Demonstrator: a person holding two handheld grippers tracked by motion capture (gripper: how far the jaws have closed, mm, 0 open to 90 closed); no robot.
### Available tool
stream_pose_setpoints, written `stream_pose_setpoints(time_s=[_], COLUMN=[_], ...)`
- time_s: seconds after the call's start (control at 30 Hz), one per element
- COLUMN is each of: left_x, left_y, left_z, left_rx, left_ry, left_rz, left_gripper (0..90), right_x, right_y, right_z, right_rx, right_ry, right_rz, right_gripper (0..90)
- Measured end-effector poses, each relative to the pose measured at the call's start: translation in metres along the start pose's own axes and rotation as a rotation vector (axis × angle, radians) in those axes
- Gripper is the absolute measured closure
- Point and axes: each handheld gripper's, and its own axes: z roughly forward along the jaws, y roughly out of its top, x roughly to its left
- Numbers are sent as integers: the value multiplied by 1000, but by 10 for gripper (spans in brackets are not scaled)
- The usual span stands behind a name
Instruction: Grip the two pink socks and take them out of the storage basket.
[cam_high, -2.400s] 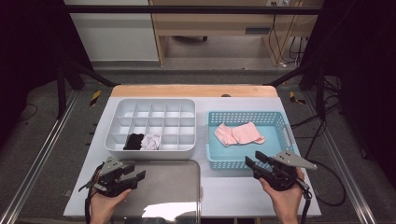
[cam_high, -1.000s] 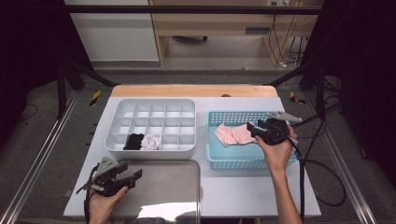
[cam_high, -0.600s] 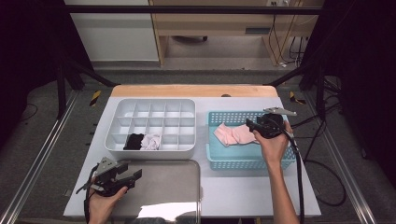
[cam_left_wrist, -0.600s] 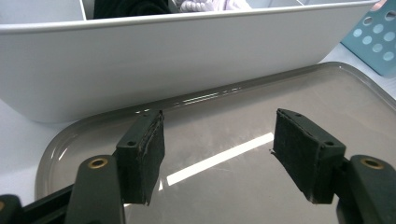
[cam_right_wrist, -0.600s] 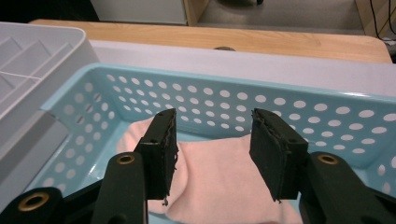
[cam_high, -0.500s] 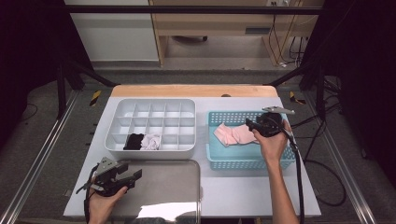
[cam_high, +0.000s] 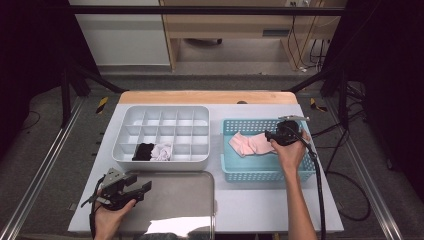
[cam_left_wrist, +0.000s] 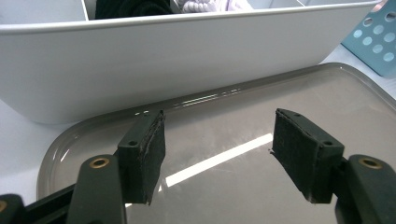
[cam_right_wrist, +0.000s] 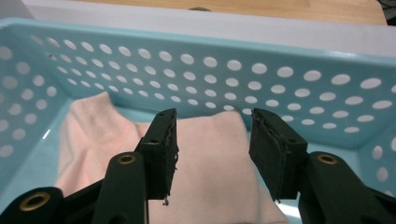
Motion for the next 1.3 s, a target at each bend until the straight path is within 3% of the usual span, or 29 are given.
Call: stream_pose_setpoints(time_s=[0.27,0.83,0.97,1.17,1.3], left_x=[1,2,2,3,3], left_y=[0,-1,-1,-1,-1], left_z=[-1,1,1,1,1], left_rx=[-16,-6,-5,-4,-4], left_ry=[9,4,4,8,9], left_rz=[-4,-2,-3,-4,-4], left_gripper=[345,354,356,360,362], right_x=[-9,-12,-12,-13,-12], right_y=[-11,-16,-17,-17,-16], right_z=[12,22,24,25,23], right_rx=[53,177,193,205,193], right_ry=[-16,-31,-27,-7,-2], right_rz=[25,40,34,36,35], right_gripper=[517,567,642,855,878])
